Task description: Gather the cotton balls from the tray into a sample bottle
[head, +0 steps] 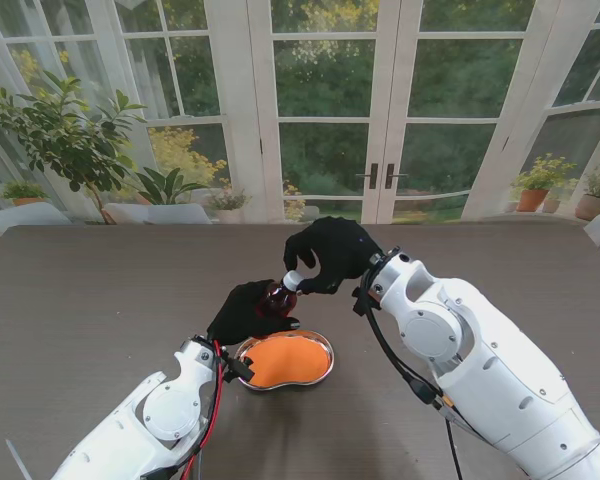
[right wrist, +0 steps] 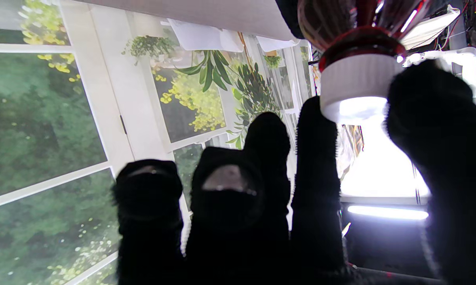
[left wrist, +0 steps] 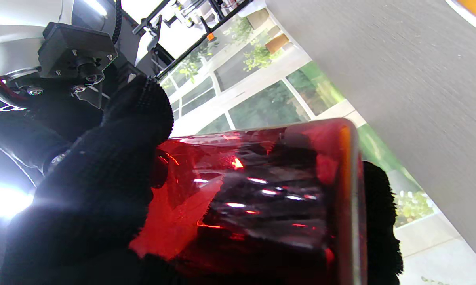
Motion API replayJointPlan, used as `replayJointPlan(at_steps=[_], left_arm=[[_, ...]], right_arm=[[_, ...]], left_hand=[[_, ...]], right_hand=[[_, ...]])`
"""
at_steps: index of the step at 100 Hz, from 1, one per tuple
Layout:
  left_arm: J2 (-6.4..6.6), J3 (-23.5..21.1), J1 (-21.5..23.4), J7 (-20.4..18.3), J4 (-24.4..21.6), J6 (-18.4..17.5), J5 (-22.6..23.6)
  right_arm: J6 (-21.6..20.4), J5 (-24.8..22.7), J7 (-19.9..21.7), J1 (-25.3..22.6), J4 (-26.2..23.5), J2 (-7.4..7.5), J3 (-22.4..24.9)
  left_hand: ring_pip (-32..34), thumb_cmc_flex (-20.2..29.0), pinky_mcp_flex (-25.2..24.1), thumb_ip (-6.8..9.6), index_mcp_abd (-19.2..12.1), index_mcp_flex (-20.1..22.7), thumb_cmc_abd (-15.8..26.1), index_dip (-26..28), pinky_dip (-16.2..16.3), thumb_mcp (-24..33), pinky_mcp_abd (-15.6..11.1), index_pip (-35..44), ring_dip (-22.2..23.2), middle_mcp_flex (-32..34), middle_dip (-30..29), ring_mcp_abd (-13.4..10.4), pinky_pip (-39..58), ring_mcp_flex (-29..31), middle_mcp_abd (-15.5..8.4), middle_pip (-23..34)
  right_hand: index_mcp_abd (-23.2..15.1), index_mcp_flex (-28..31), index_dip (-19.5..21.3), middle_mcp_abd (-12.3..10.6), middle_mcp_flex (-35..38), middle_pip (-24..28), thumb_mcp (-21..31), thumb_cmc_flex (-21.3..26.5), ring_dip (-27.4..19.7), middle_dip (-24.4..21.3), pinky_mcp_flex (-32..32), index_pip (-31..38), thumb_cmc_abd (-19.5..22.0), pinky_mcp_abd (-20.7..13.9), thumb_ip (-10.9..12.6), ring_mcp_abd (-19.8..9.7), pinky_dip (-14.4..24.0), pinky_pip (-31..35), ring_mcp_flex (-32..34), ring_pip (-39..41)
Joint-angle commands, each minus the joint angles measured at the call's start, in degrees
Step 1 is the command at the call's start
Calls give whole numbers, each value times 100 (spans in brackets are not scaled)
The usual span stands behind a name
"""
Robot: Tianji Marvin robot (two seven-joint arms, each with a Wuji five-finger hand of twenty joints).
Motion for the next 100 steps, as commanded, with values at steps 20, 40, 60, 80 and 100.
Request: replayJointPlan(at_steps=[20,40,60,80,100], left_arm=[[-16,-14,12,-109,-34,-3,-35],[-13,-16,15,-117,-37,3,-36],[-12,-12,12,-122,-33,-1,-35],[-13,-17,14,-114,-35,-2,-27],[-14,-14,10,-107,-29,-6,-20]], right_arm=[[188,32,155,52,-16,-23,-137],[397,39,256,82,-51,-18,-217],[586,28,348,103,-76,-10,-270],[780,19,446,89,-126,2,-302],[933,36,519,69,-178,8,-312]], left_hand=[[102,906,-243,60,-1247,708,1332,107,31,777,-91,387,71,316,-92,171,-6,-34,-472,41],[104,911,-245,61,-1247,703,1330,107,31,770,-93,382,71,311,-96,172,-7,-31,-481,41],[103,904,-242,62,-1256,710,1332,110,31,771,-99,386,71,315,-97,170,-6,-31,-483,44],[102,907,-245,61,-1259,705,1336,110,31,772,-90,383,71,315,-99,170,-9,-33,-484,45],[103,910,-244,62,-1256,705,1334,110,31,772,-93,383,70,312,-101,168,-8,-29,-483,45]], right_hand=[[304,406,-241,-110,418,137,-64,-86,160,120,131,568,636,35,-194,-43,53,311,90,419],[492,633,-177,-70,641,174,-364,-240,215,156,198,645,1293,83,22,-28,68,414,85,630],[616,1075,36,-32,1021,220,-612,-449,307,205,318,643,1924,149,422,9,65,526,83,911],[725,1612,1019,30,1503,240,-1003,-702,436,270,505,386,2705,230,1056,-1,41,668,76,1263],[800,1886,1229,134,1654,698,-1346,-770,567,368,709,693,3159,338,1111,37,21,806,73,1604]])
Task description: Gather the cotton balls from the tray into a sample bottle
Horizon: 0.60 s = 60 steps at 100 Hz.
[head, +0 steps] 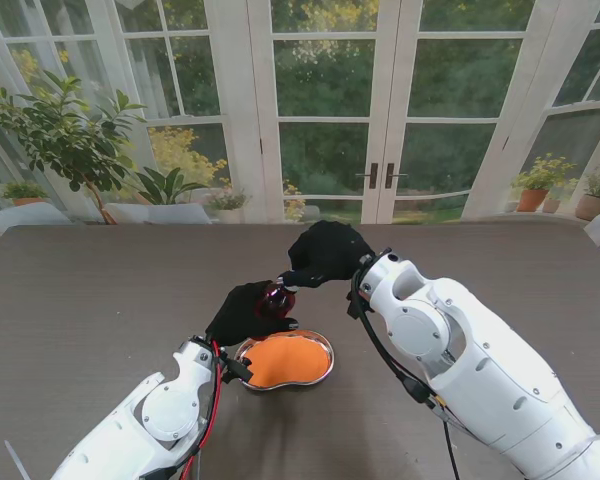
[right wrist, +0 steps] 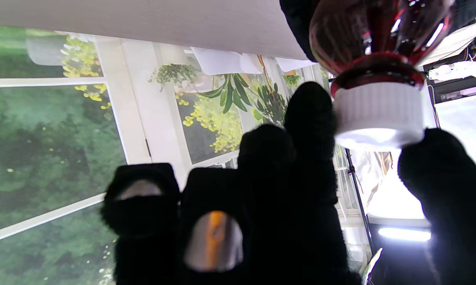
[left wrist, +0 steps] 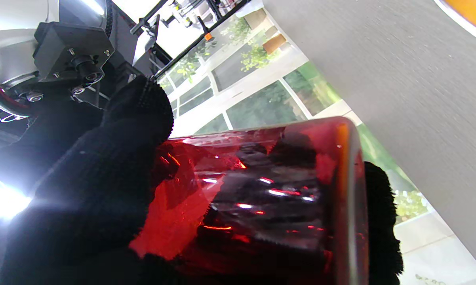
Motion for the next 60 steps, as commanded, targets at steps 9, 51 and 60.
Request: replayJointPlan(at_steps=[9,51,60], left_arm=[[-29,3,-6,-101,-41,-22,-10],[-28,2,-3,-103,-40,-22,-8],[-28,5,-6,-107,-38,-23,-10]], right_arm=[[100,-21,119,-53,-48,1,-34],[369,-112,220,-75,-117,18,-80],[399,-144,221,-106,-152,24,-35]], left_hand=[[105,913,-243,63,-1258,704,1329,111,26,775,-102,390,71,315,-99,161,-8,-29,-487,47],[101,906,-243,60,-1242,705,1331,110,26,763,-105,388,71,310,-99,175,-6,-38,-481,47],[101,915,-243,63,-1241,704,1332,109,27,766,-104,386,71,308,-101,181,-6,-37,-475,45]], right_hand=[[295,479,234,91,550,591,-100,16,188,-4,240,486,479,275,365,-210,13,443,-12,505],[552,530,163,237,555,1213,-38,-424,292,-238,316,946,1808,410,528,9,-7,567,-28,798],[429,441,-145,142,534,606,-456,-765,138,-399,80,310,2286,319,532,-37,33,476,-21,462]])
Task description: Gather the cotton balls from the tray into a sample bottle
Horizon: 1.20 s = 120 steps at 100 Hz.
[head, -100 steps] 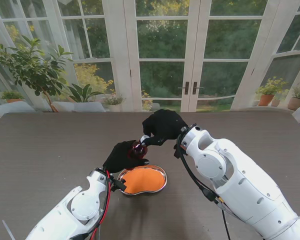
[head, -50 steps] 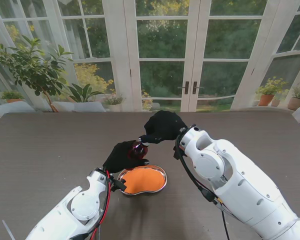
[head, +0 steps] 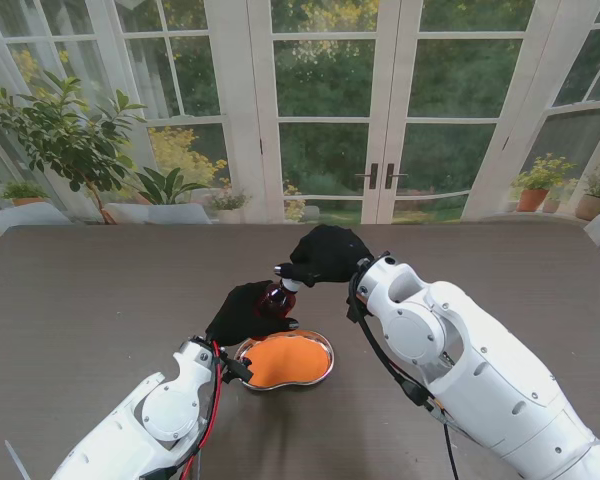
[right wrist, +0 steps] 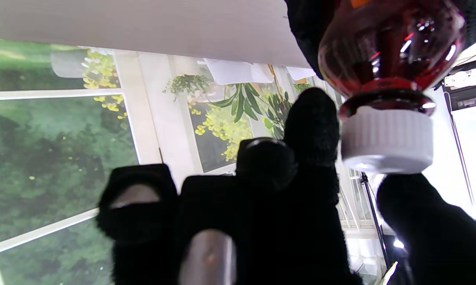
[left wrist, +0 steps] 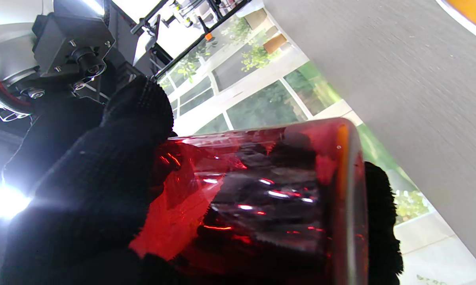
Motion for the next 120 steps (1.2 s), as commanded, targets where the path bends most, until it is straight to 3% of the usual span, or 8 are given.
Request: replayJointPlan(at_steps=[1,13,35,47,57,78,102,120], left_arm=[[-26,3,-4,-108,-38,-16,-12],[-26,11,-9,-111,-33,-17,-15],[-27,20,-13,-115,-32,-10,-20],[-28,20,-13,-113,-34,-6,-19],[-26,19,-9,-118,-38,0,-22],[-24,24,-8,-134,-43,12,-40],[-22,25,-4,-148,-48,21,-57],[-21,21,0,-150,-47,23,-55]], right_arm=[[29,-56,78,-70,-52,5,38],[65,-101,54,-119,-101,8,121],[69,-182,-17,-220,-191,12,274],[-87,-180,-143,-264,-175,0,361],[-325,-87,-282,-280,-111,-22,437],[-934,353,-172,-271,-6,-14,593],[-1160,378,84,-226,14,47,622],[-1203,264,40,-186,62,48,571]], left_hand=[[101,915,-243,63,-1241,704,1331,109,26,766,-105,386,71,308,-100,180,-6,-37,-476,45],[103,908,-245,62,-1252,708,1333,112,26,761,-104,389,71,316,-100,170,-7,-33,-484,47],[106,906,-244,61,-1255,706,1332,109,26,766,-105,385,71,318,-101,168,-6,-26,-475,46],[101,906,-246,60,-1250,705,1337,109,26,765,-105,383,70,313,-102,180,-7,-31,-486,44],[99,906,-246,60,-1255,702,1335,110,26,763,-105,383,69,311,-101,182,-7,-35,-492,45],[101,908,-243,60,-1243,707,1332,111,26,768,-111,387,70,309,-101,180,-6,-37,-481,44],[101,912,-252,59,-1238,705,1339,108,27,766,-101,383,70,304,-102,184,-8,-42,-467,42],[101,910,-254,59,-1240,706,1339,110,28,763,-91,384,71,303,-101,181,-10,-47,-474,41]], right_hand=[[419,273,-229,72,470,-206,-292,-341,-87,-102,-78,-284,437,158,308,-216,39,366,-21,-14],[202,-535,-327,77,149,-1153,-1111,-808,-374,131,-474,-1309,902,46,328,-132,128,163,-23,-651],[234,-1705,-317,56,-682,-1496,-1595,-647,-767,161,-828,-1894,726,-176,378,-12,163,-29,-24,-1629],[242,-2548,-246,-17,-1283,-1582,-1527,-172,-915,48,-936,-1957,49,-346,342,-134,141,-133,-20,-2132],[140,-2981,-202,-81,-1709,-1493,-742,18,-987,-115,-1070,-1712,-732,-435,184,-215,113,-282,-13,-2560],[-477,-2940,-316,-108,-2105,-1327,682,282,-950,-222,-1215,-1540,-2195,-518,40,-341,64,-500,-47,-2909],[-739,-2941,-499,-163,-2277,-1165,1448,801,-815,-130,-1239,-1794,-3678,-521,-69,-478,93,-555,-88,-2856],[-809,-2815,-559,-195,-2232,-1128,1706,1100,-784,-96,-1151,-1793,-4221,-517,-91,-533,85,-554,-4,-2793]])
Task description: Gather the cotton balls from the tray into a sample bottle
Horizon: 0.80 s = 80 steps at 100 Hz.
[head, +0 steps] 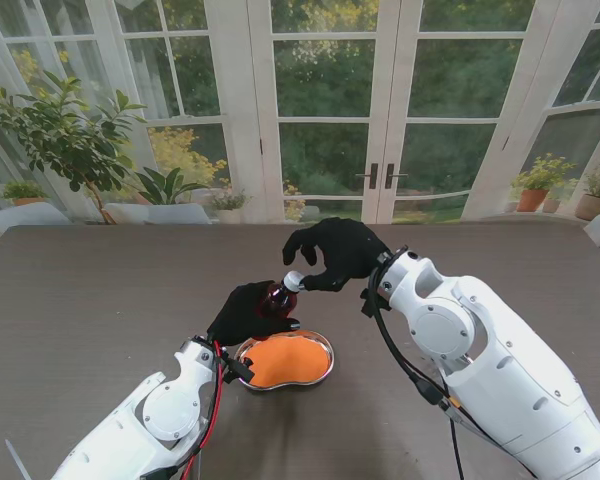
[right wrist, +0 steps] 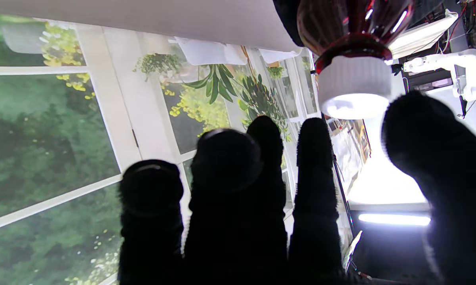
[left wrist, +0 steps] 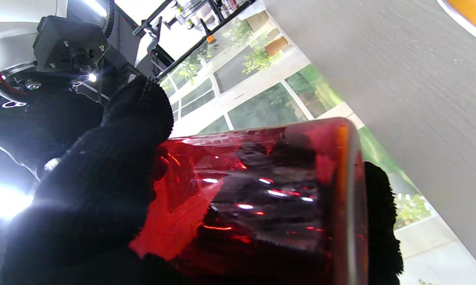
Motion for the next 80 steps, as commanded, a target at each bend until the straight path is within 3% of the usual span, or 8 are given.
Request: replayJointPlan(at_steps=[1,22,61,68,76,80], left_arm=[[-20,-4,11,-109,-32,13,-20],[-20,-1,7,-120,-27,13,-36],[-21,1,5,-120,-18,11,-33],[-21,3,3,-120,-14,7,-34],[-22,6,1,-120,-10,4,-35],[-22,7,0,-120,-9,4,-34]], right_arm=[[-30,-72,40,13,20,-9,-35],[-74,-180,-105,50,106,-27,-101],[-70,-221,-382,101,232,-87,-238],[-60,-205,-403,107,245,-96,-260],[-36,-215,-434,113,255,-103,-282],[-21,-208,-427,112,251,-103,-288]], left_hand=[[100,915,-252,62,-1239,703,1342,109,26,767,-92,382,71,305,-100,182,-10,-48,-468,42],[103,903,-250,58,-1229,711,1337,109,27,765,-96,384,71,309,-100,192,-9,-42,-467,43],[101,900,-253,56,-1215,708,1346,101,29,765,-80,370,71,308,-102,200,-12,-40,-466,38],[101,900,-253,55,-1226,710,1346,102,30,764,-82,371,70,302,-103,197,-12,-42,-455,34],[98,901,-256,55,-1234,711,1347,101,30,762,-83,370,69,303,-104,197,-14,-47,-462,34],[100,899,-256,55,-1225,712,1346,101,30,760,-83,369,70,305,-104,189,-15,-46,-461,35]], right_hand=[[-194,81,-129,-137,-121,148,424,115,116,89,31,-59,-401,-173,-232,-192,83,-47,77,131],[-272,354,-152,-158,49,165,552,263,198,106,151,31,-719,-159,-255,-232,82,1,94,338],[-186,988,-39,-186,452,232,630,407,312,160,372,313,-827,-102,-254,-275,72,134,103,869],[-170,1101,-383,-175,545,251,553,534,280,225,397,515,-876,-70,-838,-252,50,176,89,1037],[-152,1166,-522,-180,614,259,534,538,293,245,430,677,-891,-59,-1049,-258,45,198,88,1113],[-121,1177,-791,-167,668,256,495,551,289,302,436,956,-866,-43,-1212,-240,43,216,92,1174]])
